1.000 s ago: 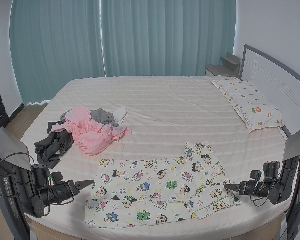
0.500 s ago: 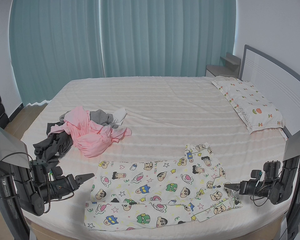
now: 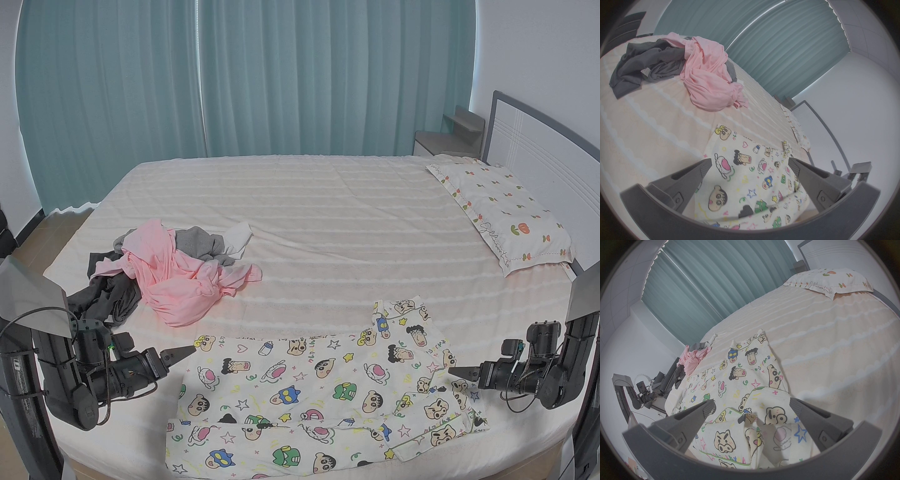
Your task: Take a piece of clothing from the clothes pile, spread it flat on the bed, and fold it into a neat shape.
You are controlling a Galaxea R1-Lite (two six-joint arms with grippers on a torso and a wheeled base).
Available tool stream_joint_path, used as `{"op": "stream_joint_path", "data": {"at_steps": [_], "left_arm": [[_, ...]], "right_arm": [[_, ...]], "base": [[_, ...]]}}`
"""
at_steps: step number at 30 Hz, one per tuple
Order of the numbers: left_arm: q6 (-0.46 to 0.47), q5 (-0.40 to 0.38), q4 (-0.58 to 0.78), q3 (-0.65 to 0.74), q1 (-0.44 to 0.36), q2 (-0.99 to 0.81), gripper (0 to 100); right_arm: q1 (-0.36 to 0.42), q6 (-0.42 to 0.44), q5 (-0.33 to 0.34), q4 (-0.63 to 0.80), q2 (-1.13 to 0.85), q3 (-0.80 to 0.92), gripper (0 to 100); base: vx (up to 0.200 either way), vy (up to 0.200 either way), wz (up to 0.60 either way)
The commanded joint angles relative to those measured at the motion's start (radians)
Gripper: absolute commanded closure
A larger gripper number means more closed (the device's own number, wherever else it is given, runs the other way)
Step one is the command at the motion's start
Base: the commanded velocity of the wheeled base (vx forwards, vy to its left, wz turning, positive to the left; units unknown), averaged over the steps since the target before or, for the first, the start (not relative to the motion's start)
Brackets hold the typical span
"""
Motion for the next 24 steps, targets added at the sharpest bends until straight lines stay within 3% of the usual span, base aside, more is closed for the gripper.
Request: {"op": "stream_joint_path", "data": {"at_steps": [1,5,6,10,16,24], "left_arm": [[-0.008,0.145,-0.011,-0.145,-0.076,0.104,0],[-0.002,0.161,0.104,-0.286,-0.082,0.145,0],[-0.002,0.159,0.235,-0.375,-0.080,0.144,0],[0.001,0.155,0.414,-0.521,-0.080,0.167,0],[0.034,0.153,0.542,-0.671,-0.080,0.240,0],[0.141,0.155,0.666,-0.724,-0.080,0.253,0]], "right_arm": [[0.005,0.000,0.001,0.000,0.000,0.003,0],[0.018,0.001,0.000,0.000,0.000,0.009,0],[0.018,0.001,0.000,0.000,0.000,0.010,0],[0.025,0.001,0.000,0.000,0.000,0.016,0],[0.042,0.001,0.000,-0.002,-0.001,0.024,0],[0.045,0.001,-0.002,-0.002,-0.001,0.026,0]], "base": [[0.000,0.000,0.00],[0.000,0.000,0.00],[0.000,0.000,0.00],[0.000,0.000,0.00],[0.000,0.000,0.00],[0.000,0.000,0.00]]}}
